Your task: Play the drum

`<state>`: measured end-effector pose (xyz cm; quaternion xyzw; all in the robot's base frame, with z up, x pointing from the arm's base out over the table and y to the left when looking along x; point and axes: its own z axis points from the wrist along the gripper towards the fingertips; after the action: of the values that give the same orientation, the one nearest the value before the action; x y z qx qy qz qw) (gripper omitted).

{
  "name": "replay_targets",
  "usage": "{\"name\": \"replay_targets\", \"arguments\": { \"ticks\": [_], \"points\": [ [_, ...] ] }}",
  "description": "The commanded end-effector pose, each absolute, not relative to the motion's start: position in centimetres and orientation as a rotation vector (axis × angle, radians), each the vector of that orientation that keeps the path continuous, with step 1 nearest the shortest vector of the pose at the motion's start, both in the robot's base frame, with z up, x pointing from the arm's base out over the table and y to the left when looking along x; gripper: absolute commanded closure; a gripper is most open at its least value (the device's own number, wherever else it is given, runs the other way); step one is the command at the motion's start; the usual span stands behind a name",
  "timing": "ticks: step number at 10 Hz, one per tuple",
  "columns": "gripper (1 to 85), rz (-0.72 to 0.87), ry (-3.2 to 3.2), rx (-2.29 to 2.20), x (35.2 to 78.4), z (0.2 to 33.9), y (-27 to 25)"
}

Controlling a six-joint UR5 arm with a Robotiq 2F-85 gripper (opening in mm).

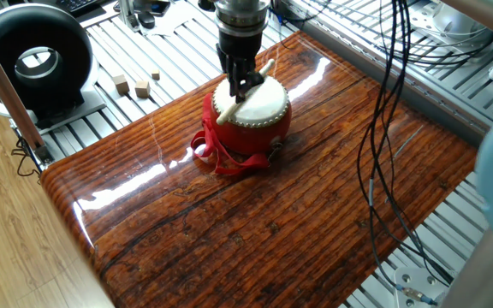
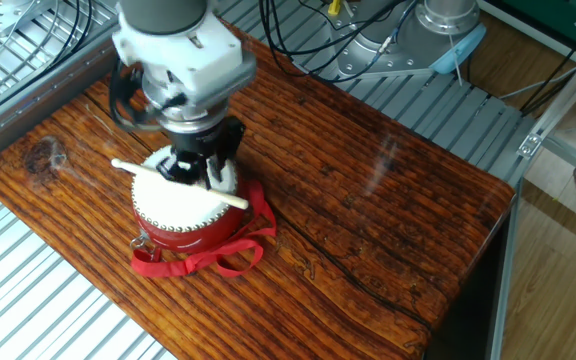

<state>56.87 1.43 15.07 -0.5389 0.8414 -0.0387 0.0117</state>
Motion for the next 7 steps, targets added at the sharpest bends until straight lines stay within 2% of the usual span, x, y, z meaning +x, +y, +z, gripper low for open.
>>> {"name": "replay_targets", "arguments": {
  "ticks": [1, 2, 5, 7],
  "points": [
    [84.7, -0.228, 2.844, -1.363, 54.7, 16.1, -0.8],
    [84.7, -0.079, 2.894, -1.391, 52.6, 15.9, 0.9],
    [84.7, -0.097, 2.979, -1.146, 53.2, 15.9, 1.1],
    [84.7, -0.037, 2.917, -0.683, 57.6, 16.1, 3.2]
  ]
}}
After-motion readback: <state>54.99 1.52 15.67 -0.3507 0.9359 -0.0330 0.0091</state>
